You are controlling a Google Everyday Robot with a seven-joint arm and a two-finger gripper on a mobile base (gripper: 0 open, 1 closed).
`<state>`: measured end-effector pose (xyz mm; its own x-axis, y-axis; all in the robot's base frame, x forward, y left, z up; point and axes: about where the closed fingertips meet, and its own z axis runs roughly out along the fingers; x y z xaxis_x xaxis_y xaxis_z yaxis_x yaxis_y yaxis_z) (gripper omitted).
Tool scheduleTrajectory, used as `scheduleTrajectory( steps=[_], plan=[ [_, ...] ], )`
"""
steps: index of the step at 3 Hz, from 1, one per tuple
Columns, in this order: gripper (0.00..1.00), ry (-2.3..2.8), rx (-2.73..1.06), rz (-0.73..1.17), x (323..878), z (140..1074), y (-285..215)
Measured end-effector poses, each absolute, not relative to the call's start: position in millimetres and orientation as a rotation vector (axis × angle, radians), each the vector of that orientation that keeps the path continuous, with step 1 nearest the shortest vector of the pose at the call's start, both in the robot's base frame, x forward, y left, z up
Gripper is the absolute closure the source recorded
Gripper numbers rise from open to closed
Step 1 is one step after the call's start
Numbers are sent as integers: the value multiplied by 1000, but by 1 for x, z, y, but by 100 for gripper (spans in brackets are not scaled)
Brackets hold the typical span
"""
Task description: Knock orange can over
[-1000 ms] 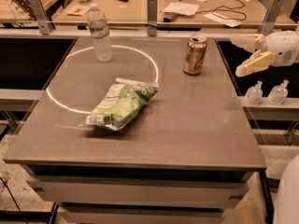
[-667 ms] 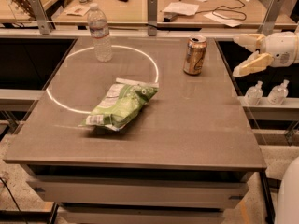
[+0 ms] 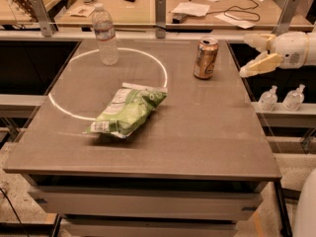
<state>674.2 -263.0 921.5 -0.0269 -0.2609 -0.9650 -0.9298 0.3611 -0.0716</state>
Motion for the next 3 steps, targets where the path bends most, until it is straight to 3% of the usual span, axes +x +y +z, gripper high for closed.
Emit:
scheduleTrajectory(
  steps=[3],
  plan=[
    [0,1563,-986,683,693,913,-204]
  ],
)
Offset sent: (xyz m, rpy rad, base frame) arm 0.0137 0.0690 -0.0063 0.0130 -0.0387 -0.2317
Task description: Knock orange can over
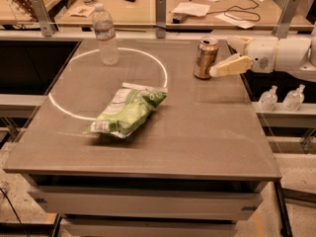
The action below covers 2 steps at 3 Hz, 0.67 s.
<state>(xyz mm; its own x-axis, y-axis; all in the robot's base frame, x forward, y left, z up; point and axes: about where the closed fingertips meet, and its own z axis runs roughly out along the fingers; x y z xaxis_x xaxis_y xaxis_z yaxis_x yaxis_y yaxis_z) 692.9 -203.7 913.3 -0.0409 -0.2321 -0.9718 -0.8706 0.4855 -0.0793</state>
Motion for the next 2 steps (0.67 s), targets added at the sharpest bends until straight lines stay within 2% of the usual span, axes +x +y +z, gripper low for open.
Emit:
scheduleTrajectory(
  steps=[2],
  plan=[
    [0,1525,-984,748,713,898,-178]
  ],
)
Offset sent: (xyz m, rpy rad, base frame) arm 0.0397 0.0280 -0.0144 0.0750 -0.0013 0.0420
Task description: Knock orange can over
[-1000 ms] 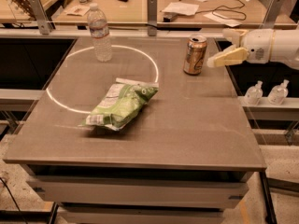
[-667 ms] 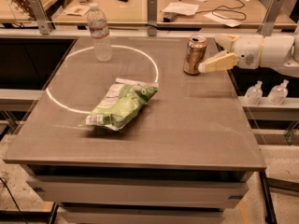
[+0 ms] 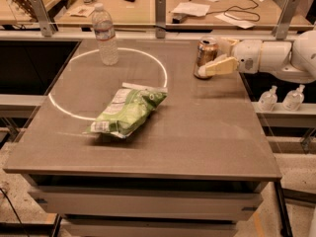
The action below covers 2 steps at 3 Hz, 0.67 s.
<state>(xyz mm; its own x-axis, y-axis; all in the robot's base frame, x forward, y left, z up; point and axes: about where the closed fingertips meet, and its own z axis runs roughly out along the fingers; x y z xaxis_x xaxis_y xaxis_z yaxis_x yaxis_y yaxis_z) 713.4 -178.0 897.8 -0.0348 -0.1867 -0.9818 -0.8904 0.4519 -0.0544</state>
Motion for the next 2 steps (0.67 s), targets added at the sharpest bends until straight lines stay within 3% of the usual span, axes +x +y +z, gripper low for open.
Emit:
scheduleTrajectory(
  steps=[1,2],
  plan=[
    [16,1510,-1003,779,725,893,-169],
    [41,1496,-1040,819,726,885,-160]
  ],
)
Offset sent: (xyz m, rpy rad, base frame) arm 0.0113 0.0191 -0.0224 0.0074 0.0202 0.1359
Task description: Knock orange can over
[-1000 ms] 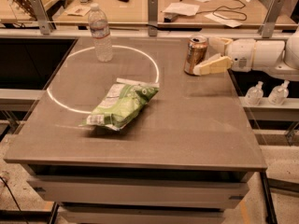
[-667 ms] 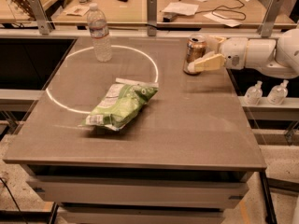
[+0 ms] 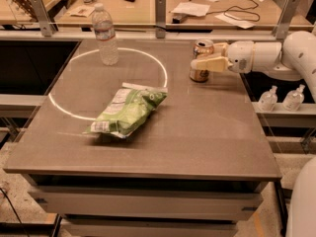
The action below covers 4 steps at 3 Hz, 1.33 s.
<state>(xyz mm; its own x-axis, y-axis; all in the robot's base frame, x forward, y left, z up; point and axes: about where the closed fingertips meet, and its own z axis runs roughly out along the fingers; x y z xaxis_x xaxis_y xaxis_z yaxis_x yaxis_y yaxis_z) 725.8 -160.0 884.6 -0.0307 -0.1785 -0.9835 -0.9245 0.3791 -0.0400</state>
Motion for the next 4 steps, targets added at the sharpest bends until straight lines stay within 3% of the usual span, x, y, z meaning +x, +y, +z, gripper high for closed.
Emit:
scheduleTrajectory(
  steps=[2,3,4],
  plan=[
    [87,1417,-1135,859,721,891,-155],
    [100,1291,-1228,791,702,917,-160],
    [100,1143,-1349,671,682,935,-160]
  ],
)
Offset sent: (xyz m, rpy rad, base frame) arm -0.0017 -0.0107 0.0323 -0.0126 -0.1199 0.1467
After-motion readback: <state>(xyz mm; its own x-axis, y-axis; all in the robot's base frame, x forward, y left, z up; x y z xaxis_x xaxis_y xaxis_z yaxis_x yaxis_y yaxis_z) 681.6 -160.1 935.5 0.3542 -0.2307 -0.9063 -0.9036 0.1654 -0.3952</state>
